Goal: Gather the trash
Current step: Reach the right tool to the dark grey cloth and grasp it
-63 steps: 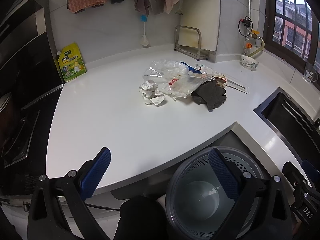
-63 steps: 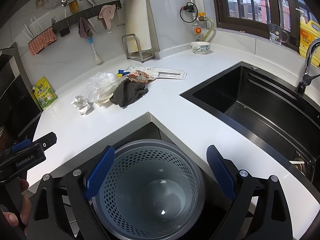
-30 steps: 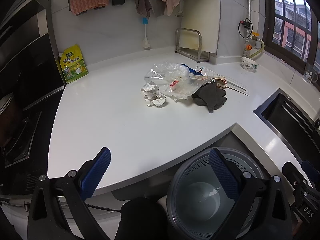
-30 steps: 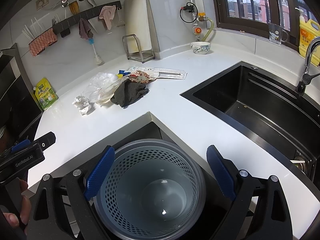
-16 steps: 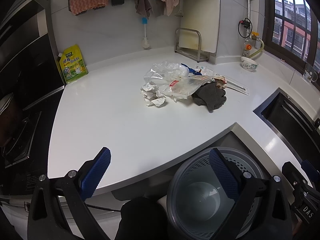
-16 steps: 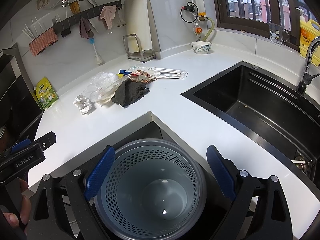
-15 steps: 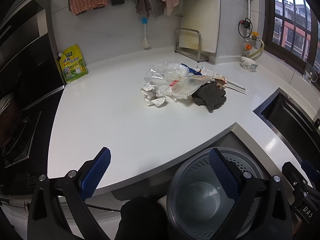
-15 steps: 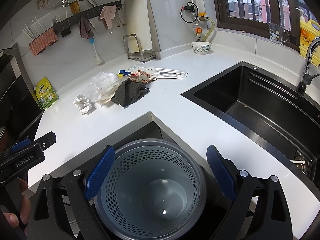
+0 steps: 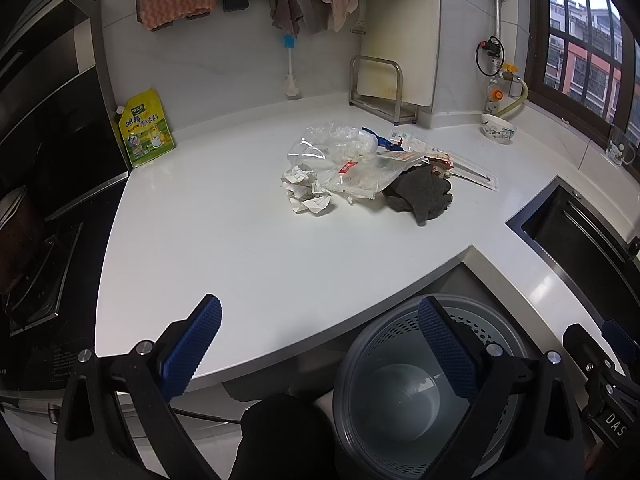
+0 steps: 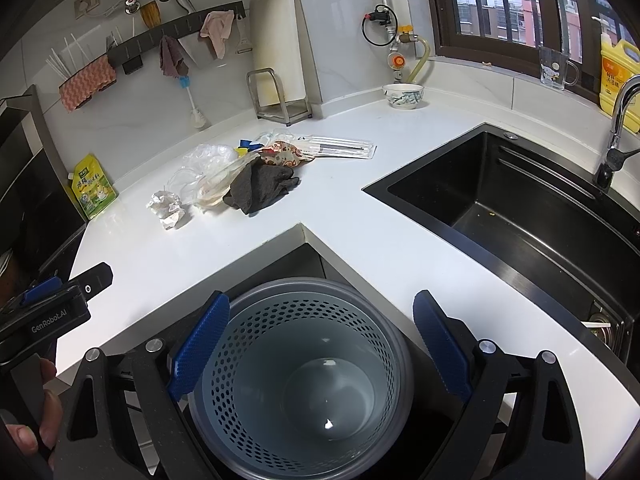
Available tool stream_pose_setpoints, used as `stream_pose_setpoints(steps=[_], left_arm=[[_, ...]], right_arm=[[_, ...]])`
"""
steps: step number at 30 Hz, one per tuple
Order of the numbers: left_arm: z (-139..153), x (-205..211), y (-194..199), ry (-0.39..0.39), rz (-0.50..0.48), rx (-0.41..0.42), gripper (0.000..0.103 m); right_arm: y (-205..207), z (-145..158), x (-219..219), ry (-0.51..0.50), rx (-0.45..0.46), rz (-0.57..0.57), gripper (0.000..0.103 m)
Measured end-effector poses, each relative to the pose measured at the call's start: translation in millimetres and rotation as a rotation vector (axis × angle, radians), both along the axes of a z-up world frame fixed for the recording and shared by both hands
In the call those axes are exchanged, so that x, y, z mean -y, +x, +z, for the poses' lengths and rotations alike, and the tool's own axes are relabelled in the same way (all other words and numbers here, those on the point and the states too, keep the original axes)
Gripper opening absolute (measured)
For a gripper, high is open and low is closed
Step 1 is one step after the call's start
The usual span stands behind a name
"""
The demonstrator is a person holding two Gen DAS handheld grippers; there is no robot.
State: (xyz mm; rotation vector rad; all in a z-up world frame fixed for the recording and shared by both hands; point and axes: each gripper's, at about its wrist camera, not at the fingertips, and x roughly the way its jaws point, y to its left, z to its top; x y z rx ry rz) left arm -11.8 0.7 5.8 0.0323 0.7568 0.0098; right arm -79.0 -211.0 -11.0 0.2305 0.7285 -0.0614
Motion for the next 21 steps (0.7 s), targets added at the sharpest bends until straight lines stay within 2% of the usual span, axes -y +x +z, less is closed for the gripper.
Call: stream_pose_setpoints(steps=[7,12,14,17,21], left_arm=[[-0.4,-0.9,-0.3,0.0,0.003,-0.001,0.097],[0.7,-17.6,5.8,-0.013,0.026,0.006,0.097],[-0.5,-25.4,11.3,0.002,0.028,0.007,0.097],[-2.1,-34.6,15.3,0.035,0.038,0.021,0.097],[-6.6,-50.8,23.5,-0.016,0.044,0.018,0.097]], right_arm=[[1.8,-0.3,0.0,0.003,-0.006,0.007,0.089],[4.8,9.0,-5.0,-0.021,0.011,0.013,0.089],[6.7,14.1,-10.0,-0.052,0.03,0.022,0.089],[12.1,17.4,-14.0,-0.049,0.043,0.054,0.089],[28.8,14.1,-13.8,0.001,0.031,0.091,0.089]])
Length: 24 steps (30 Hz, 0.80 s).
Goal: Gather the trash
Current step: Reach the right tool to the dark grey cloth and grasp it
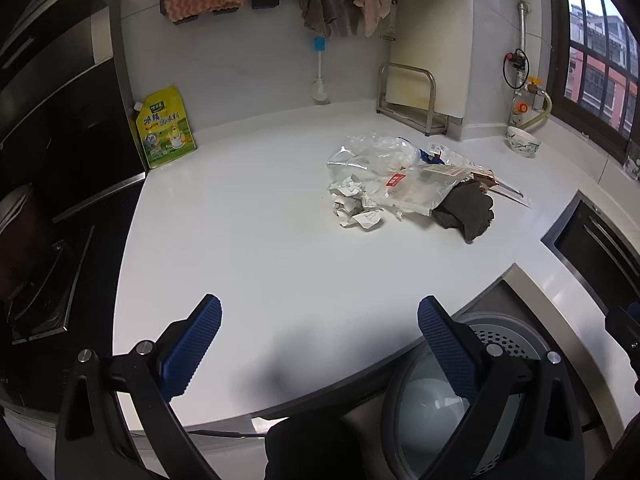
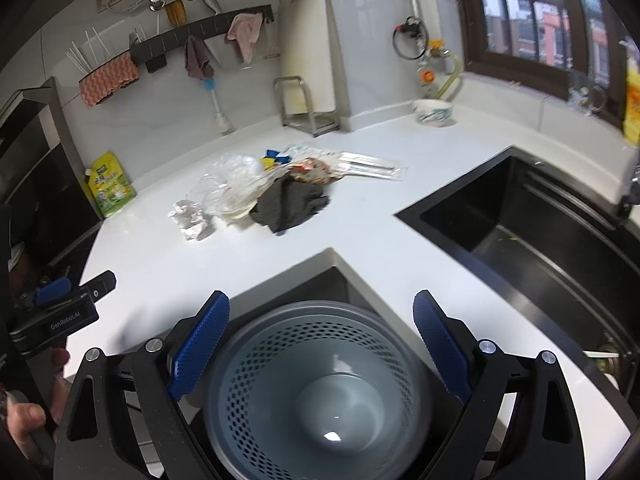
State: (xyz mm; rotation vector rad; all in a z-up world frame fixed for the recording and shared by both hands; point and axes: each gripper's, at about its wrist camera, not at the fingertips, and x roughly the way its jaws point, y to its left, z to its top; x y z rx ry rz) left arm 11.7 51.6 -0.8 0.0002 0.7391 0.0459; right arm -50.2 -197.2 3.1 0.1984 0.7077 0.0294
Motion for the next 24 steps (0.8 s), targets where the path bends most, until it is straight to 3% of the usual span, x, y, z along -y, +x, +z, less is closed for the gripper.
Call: stream_pose_setpoints(steps=[7,12,18,24], left_arm=[[-13.7,-11.2,26.4,-0.057,-0.022,-0.041,0.097],[-21.6,-16.7,56.2,-0.073,-0.006,-0.038,0.097],[-28.3,-10.9,98.0,-0.057,0.001,-0.017,0.097],[-42.2,-6.6,128.8,-0.067,0.014,-0.025,0.097]], right_arm=[[54.6,-9.9,2.0,0.031,-0.038,0.029,0.089],[109.8,-21.0,-4.5,-0.006,-0.032,0.083,0.089],[169.6,-36.6,-9.1,-0.004,-0.032,0.133,0.089],[202.3,-49.5,-12.1,0.019,-0.035,0.16,0.089]])
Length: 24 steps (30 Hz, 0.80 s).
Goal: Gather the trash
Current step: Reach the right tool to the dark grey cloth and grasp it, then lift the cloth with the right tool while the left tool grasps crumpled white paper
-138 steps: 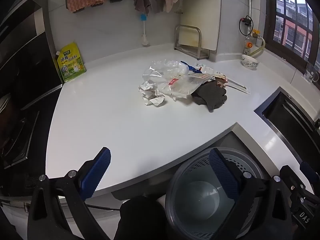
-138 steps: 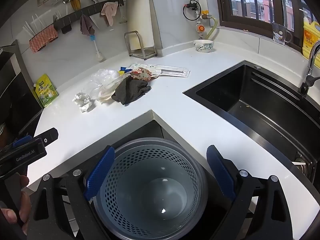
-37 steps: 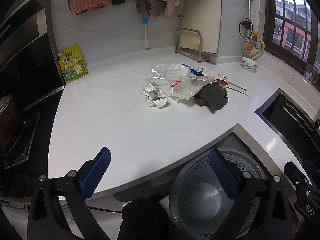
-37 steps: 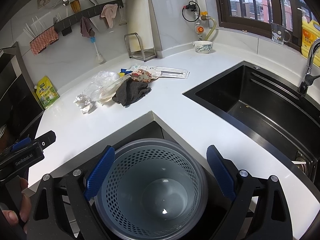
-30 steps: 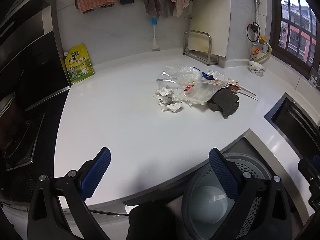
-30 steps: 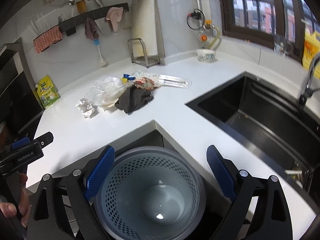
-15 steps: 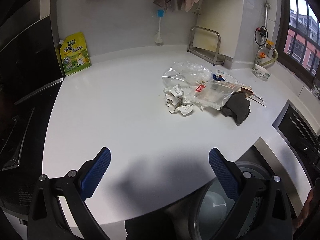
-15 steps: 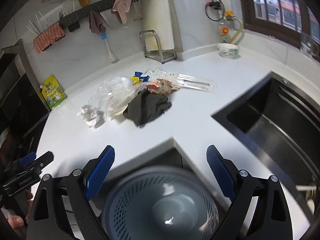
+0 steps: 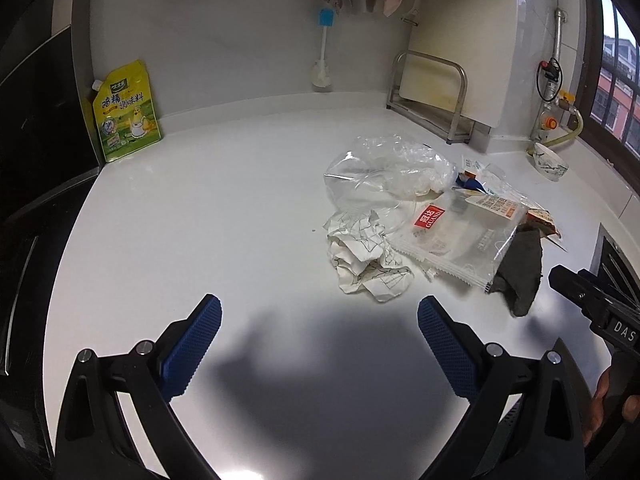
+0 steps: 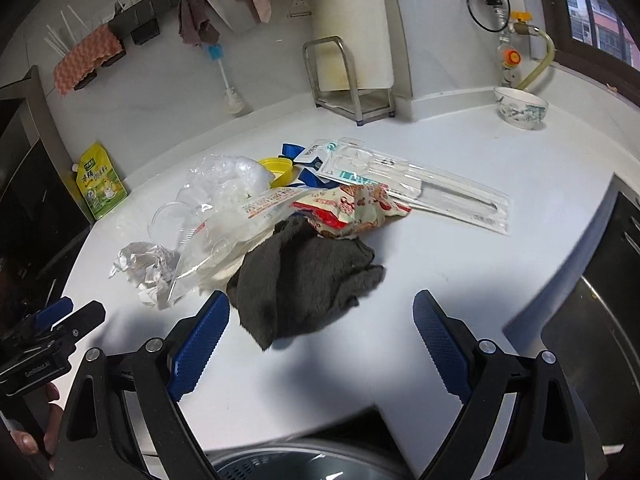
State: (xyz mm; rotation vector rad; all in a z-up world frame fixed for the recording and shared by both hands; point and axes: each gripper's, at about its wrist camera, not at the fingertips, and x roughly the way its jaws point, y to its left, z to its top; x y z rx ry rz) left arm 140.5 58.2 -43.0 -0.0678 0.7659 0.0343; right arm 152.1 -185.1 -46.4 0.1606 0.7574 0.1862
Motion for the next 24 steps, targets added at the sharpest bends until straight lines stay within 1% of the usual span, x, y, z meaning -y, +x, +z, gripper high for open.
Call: stream_pose_setpoints(steps=[3,6,8,12,15,16,17,19,20,21,23,24], left_arm=[[-4.4,-0.4,8.8,-0.001,0.008,0.002,0.097],[-6.7,-1.5,15.2,0.002,0.02,0.007,0.097],[-9.0,-3.1,19.9,-0.002,0.029,-0.003,0.097],[-14.1,-8.6,26.7,-0.036,0.048,-0.025,0.097],[-15.6,-9.9,28.1,-0.027,0.05,-0.024,0.097],[-16.0,-10.2,28.4,-0.022,0.048,-0.025,0.097],[-16.4,-10.2,28.1,-0.023,0.047,-0.025,0.097],[-16.8,-11.3,28.5,-0.029,0.047,-0.03,0.097],[-16.6,-11.5,28.7,-0.03,0.048,-0.031,0.097],[-16.0,-11.7,28.7,-0.03,0.05,-0.031,0.097],[-14.0,-11.7,28.3,-0.035,0.049,-0.024,0.097],[-13.0,-11.2,28.2,-0.039,0.049,-0.022,0.097]], right_arm=[[8.4,-4.2,-8.5,-0.023,0.006,0.02,0.089],[16.9,-10.2,-14.5,-0.044,-0.013,0.017,0.089],[22.4,-16.1,-17.4,-0.069,-0.022,0.005,0.089],[26.5,-22.3,-20.8,-0.078,-0.016,-0.008,0.089],[29.3,-24.1,-24.8,-0.091,-0.014,-0.003,0.088],[29.5,-25.0,-25.5,-0.091,-0.014,-0.001,0.084],[29.9,-25.8,-27.2,-0.089,-0.013,0.005,0.074],[31.2,-28.5,-31.9,-0.098,-0.026,0.018,0.065],[30.4,-28.4,-33.7,-0.105,-0.02,0.019,0.059],[29.3,-28.1,-35.5,-0.107,-0.014,0.026,0.056],[26.9,-26.8,-36.5,-0.101,-0.008,0.033,0.042],[25.1,-26.3,-35.3,-0.09,-0.009,0.038,0.04]])
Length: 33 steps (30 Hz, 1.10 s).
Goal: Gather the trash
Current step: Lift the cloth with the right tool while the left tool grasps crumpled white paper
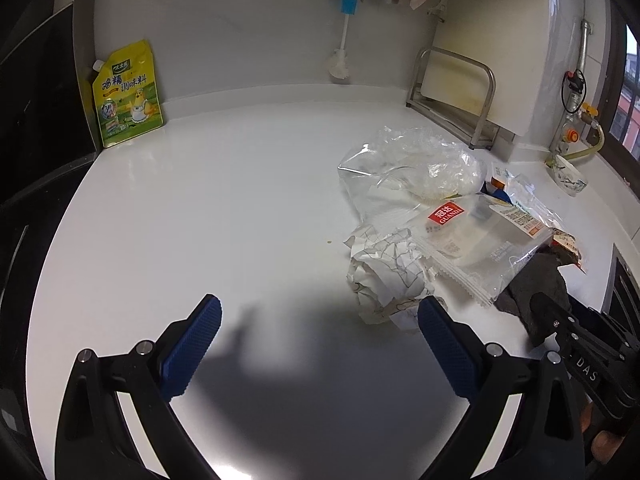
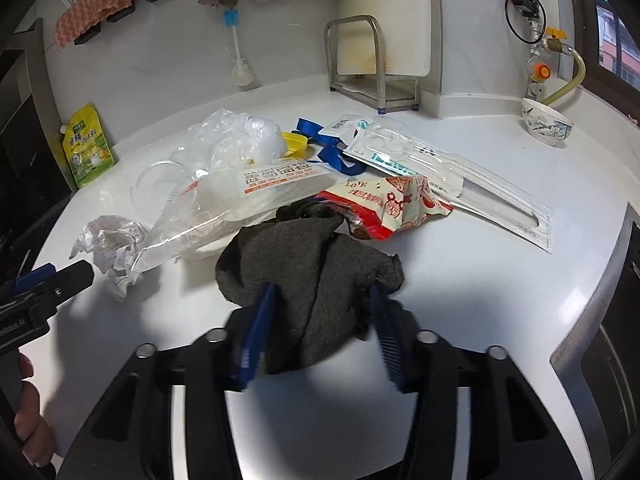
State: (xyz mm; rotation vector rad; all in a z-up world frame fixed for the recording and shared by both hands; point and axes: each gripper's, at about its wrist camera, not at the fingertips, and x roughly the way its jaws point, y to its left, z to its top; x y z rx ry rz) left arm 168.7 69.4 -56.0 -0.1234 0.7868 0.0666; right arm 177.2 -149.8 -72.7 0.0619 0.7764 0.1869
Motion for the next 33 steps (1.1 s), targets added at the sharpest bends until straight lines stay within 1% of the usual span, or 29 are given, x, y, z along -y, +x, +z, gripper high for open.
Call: stream_pose_setpoints(steps=[2,5,12,16,20,21,22,23,25,26,27,29,30,33], left_arm=[[1.4,3.0,0.0,-0.008,-0.004,0.004,0.097],[1.3,9.8,3.3,0.0,-0.002,0.0,0.097],[-4.7,17.3,20.3,-0.002,0.021,-0.033,0.097],[-8.4,19.9,33.6,0.014,0.053,-0.06,0.097],[-9.3,19.4,40.2,0.023,0.062,-0.063,0.095],[-9.1,19.0,40.5,0.015,0.053,-0.062,0.089],[-9.7,17.9,41.1,-0.001,0.041,-0.067,0.077],[-11.0,17.1,42.7,-0.014,0.033,-0.077,0.07],[-15.4,13.7,46.5,-0.051,0.019,-0.107,0.046],[-16.1,11.6,47.2,-0.069,0.013,-0.109,0.043],[-15.5,10.5,46.5,-0.069,0.016,-0.102,0.041],[-14.6,8.6,45.2,-0.073,0.008,-0.094,0.031],[-14.3,8.2,43.9,-0.072,0.003,-0.092,0.027],[-12.6,7.7,37.4,-0.055,-0.008,-0.077,0.024]], right_arm=[[-3.7,0.9,3.5,0.014,-0.001,-0.002,0.033],[-13.4,1.1,12.7,0.04,0.0,-0.019,0.029],[-31.9,2.1,39.4,0.088,-0.008,-0.058,0.027],[-38.2,2.1,45.6,0.091,-0.008,-0.065,0.027],[-45.1,0.4,46.5,0.088,-0.004,-0.067,0.027],[-47.0,0.1,46.7,0.089,-0.003,-0.067,0.027],[-48.9,0.0,46.8,0.089,-0.002,-0.068,0.027],[-49.6,0.2,47.2,0.09,-0.002,-0.068,0.027],[-52.5,0.1,47.1,0.09,-0.002,-0.069,0.027],[-54.2,0.2,46.7,0.089,-0.002,-0.069,0.027],[-55.4,0.2,46.4,0.088,-0.002,-0.069,0.027],[-58.7,0.2,46.9,0.096,-0.004,-0.068,0.027],[-60.6,-0.1,47.1,0.1,-0.005,-0.068,0.027],[-66.5,0.0,47.1,0.103,-0.005,-0.068,0.027]])
